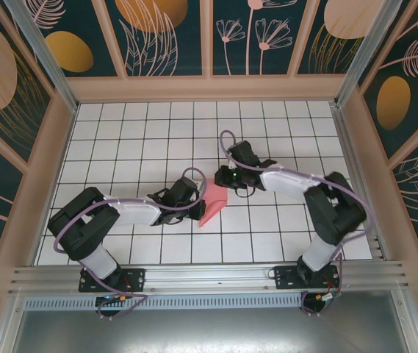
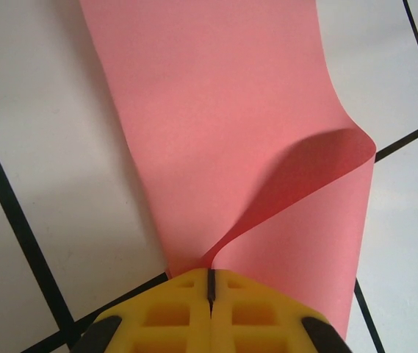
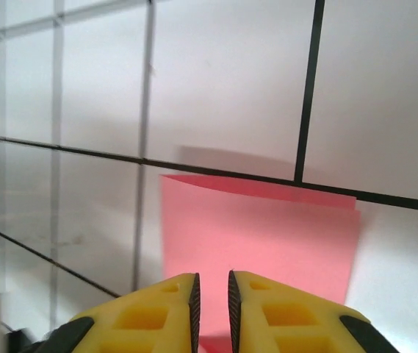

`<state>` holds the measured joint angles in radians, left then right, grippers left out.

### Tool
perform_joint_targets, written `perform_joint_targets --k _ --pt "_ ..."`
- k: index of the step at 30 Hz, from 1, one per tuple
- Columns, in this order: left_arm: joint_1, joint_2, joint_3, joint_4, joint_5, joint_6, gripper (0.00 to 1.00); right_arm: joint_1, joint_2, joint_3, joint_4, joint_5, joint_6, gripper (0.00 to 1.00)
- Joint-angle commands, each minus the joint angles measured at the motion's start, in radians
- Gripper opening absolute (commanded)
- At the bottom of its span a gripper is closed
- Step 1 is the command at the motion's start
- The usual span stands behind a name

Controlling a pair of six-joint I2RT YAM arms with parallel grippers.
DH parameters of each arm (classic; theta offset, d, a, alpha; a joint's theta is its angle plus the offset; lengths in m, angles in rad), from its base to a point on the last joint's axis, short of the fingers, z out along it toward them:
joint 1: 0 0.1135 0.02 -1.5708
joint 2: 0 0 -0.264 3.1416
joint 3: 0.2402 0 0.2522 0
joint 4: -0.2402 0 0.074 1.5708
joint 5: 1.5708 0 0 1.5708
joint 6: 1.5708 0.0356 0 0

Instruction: Fold a paper plane with a square sheet of paper (pick it up from the middle)

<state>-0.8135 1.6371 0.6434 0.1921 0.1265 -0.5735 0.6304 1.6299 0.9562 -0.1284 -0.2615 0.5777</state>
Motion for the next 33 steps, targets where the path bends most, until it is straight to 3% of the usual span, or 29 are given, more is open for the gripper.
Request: perform_joint_targets --k 1,7,14,22,33 --pt "0.004 0.009 -0.029 -0.010 -0.003 -0.015 0.00 0.004 -0.145 -0.107 0.063 0.037 0.108 0.19" --pt "0.004 0.008 -0.040 0.002 0.001 -0.019 0.00 0.084 -0.348 -0.395 0.342 -0.020 0.324 0.08" --pt "0.004 0.013 -0.041 0.001 0.009 -0.013 0.00 0.289 -0.358 -0.535 0.523 0.075 0.490 0.01" --pt "0.004 0.020 -0.036 -0.006 0.005 -0.005 0.00 0.400 -0.201 -0.503 0.647 0.094 0.553 0.00" --pt "0.004 0.022 -0.034 -0.009 0.016 0.003 0.00 0.407 -0.140 -0.487 0.674 0.116 0.565 0.00"
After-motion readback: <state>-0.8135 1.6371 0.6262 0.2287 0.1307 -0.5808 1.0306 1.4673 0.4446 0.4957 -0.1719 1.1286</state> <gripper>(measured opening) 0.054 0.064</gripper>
